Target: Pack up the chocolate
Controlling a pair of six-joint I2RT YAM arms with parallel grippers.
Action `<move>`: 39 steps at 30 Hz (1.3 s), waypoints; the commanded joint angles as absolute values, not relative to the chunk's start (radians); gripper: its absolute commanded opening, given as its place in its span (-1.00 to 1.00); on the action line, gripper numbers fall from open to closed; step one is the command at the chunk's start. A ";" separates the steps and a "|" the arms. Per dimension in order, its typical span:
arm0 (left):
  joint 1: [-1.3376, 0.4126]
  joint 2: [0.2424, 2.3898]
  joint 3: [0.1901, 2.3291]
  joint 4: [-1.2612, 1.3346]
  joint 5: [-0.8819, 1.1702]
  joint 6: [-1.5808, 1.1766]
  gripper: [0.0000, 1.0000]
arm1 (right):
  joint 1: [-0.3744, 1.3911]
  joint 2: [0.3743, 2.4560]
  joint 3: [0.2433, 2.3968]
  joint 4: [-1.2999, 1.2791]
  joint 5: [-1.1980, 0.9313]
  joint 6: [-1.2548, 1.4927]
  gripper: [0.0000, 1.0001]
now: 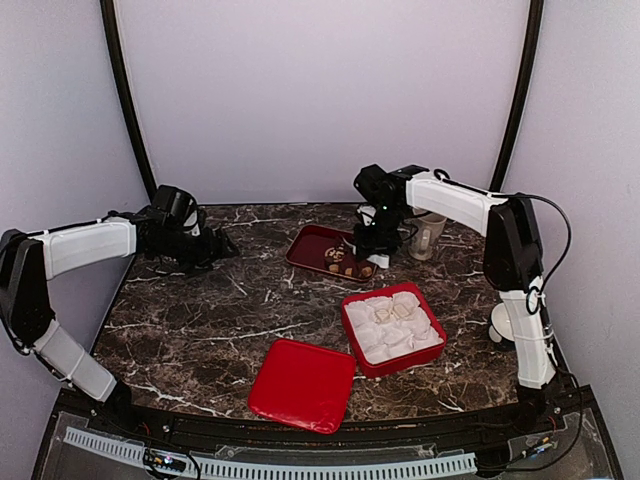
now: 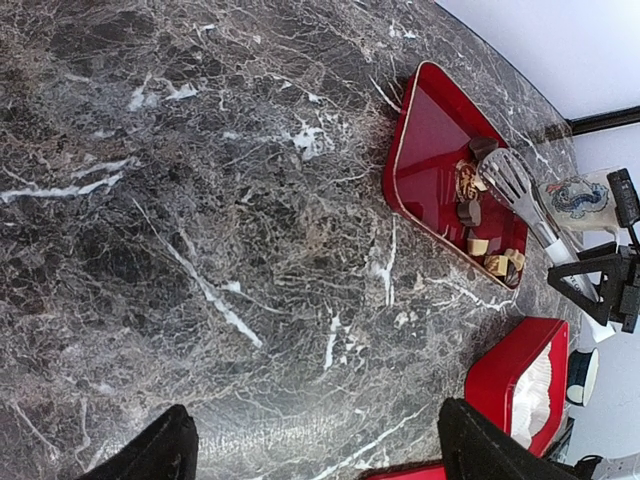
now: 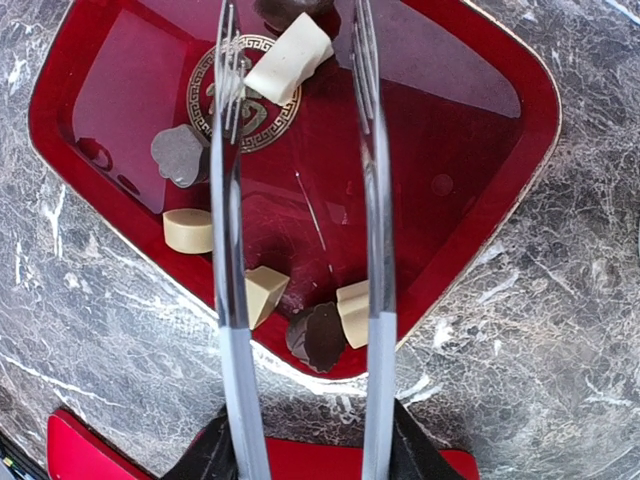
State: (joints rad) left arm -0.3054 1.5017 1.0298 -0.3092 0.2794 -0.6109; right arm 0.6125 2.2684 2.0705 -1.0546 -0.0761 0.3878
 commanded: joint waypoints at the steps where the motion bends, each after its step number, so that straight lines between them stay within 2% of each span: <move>1: -0.294 1.486 1.042 -0.333 0.282 -0.592 0.71 | 0.617 2.269 2.085 -1.065 -0.055 0.381 -0.24; 6: -0.291 1.485 1.039 -0.331 0.282 -0.589 0.71 | 0.615 2.236 2.061 -1.071 -0.039 0.369 -0.38; 14: -0.288 1.489 1.039 -0.326 0.285 -0.590 0.71 | 0.597 2.163 1.976 -1.072 -0.028 0.352 -0.49; 25: -0.288 1.477 1.004 -0.303 0.313 -0.588 0.71 | 0.589 1.984 1.853 -1.033 -0.097 0.309 -0.55; 31: -0.287 1.457 0.999 -0.322 0.313 -0.555 0.71 | 0.600 1.815 1.720 -1.020 -0.124 0.306 -0.58; 39: -0.288 1.428 0.957 -0.300 0.333 -0.551 0.71 | 0.669 1.509 1.438 -0.977 -0.164 0.371 -0.59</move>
